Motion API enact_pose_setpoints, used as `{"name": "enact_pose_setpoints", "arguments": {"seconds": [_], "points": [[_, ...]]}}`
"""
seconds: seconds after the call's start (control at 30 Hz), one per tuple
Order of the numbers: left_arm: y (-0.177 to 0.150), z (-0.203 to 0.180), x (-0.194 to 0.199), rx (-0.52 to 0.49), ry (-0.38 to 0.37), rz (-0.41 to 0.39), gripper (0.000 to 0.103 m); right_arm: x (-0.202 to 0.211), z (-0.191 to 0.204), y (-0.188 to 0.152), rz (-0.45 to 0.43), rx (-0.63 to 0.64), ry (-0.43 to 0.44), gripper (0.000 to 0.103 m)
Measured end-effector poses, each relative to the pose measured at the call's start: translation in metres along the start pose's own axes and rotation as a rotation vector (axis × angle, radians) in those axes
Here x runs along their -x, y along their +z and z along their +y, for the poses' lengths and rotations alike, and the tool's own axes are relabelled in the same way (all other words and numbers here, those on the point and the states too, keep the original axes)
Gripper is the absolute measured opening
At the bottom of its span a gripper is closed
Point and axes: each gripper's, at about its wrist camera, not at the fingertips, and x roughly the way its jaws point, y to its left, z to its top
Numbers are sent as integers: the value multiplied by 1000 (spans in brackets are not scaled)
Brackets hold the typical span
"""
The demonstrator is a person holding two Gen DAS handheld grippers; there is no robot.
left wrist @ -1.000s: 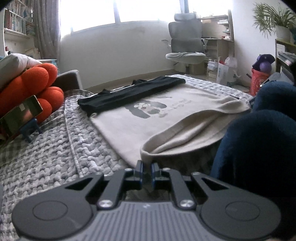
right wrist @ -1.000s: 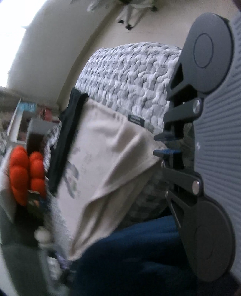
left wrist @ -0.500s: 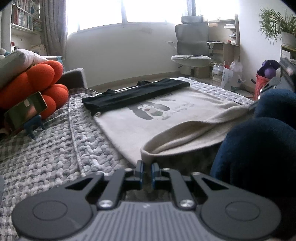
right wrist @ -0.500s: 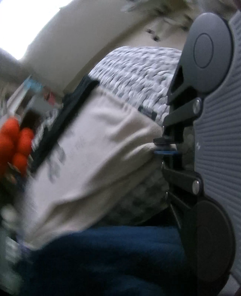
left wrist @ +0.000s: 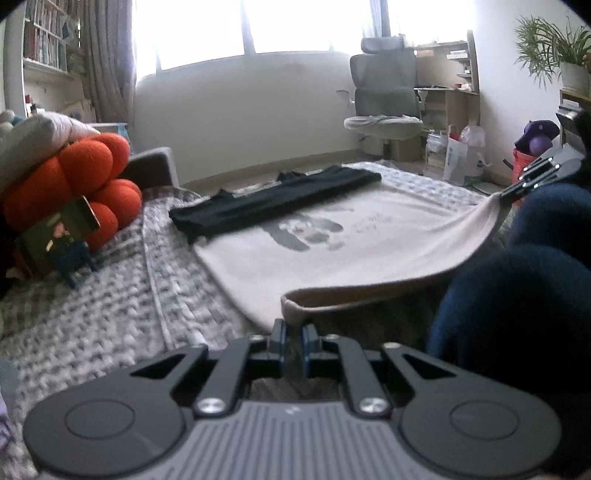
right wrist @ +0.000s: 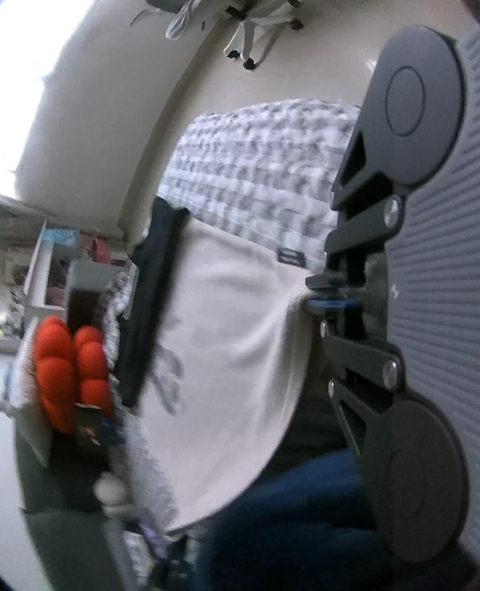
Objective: Fold clothes
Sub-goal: 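Lift the beige fabric edge with both grippers and fold it toward the black sweatshirt, then open both grippers to release the folded beige edge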
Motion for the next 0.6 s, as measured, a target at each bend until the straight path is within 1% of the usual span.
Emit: {"name": "enact_pose_setpoints", "arguments": {"seconds": [0.1, 0.17, 0.23, 0.33, 0.37, 0.43, 0.47, 0.5, 0.53, 0.57, 0.6], "points": [[18, 10, -7, 24, -2, -18, 8, 3, -13, 19, -23, -52, 20, 6], [33, 20, -18, 50, 4, -11, 8, -3, -20, 33, -23, -80, 29, 6], [46, 31, -32, 85, 17, 8, 8, -18, -30, 50, 9, -131, 31, 6], [61, 53, -62, 168, 37, 51, 8, -52, -54, 69, 77, -255, 49, 8], [63, 60, -72, 199, 43, 69, 8, -64, -62, 73, 98, -299, 51, 12], [64, 76, -94, 272, 54, 114, 7, -89, -79, 75, 143, -404, 43, 16], [64, 84, -103, 309, 57, 134, 3, -100, -87, 74, 162, -457, 37, 19], [63, 91, -111, 339, 68, 152, 3, -107, -92, 73, 170, -502, 22, 22], [61, 96, -116, 363, 77, 163, 3, -108, -94, 71, 159, -513, 13, 33], [59, 102, -119, 386, 81, 171, 3, -108, -95, 69, 144, -518, 5, 41], [57, 106, -121, 408, 82, 177, 3, -107, -93, 68, 131, -501, 1, 43]]}}
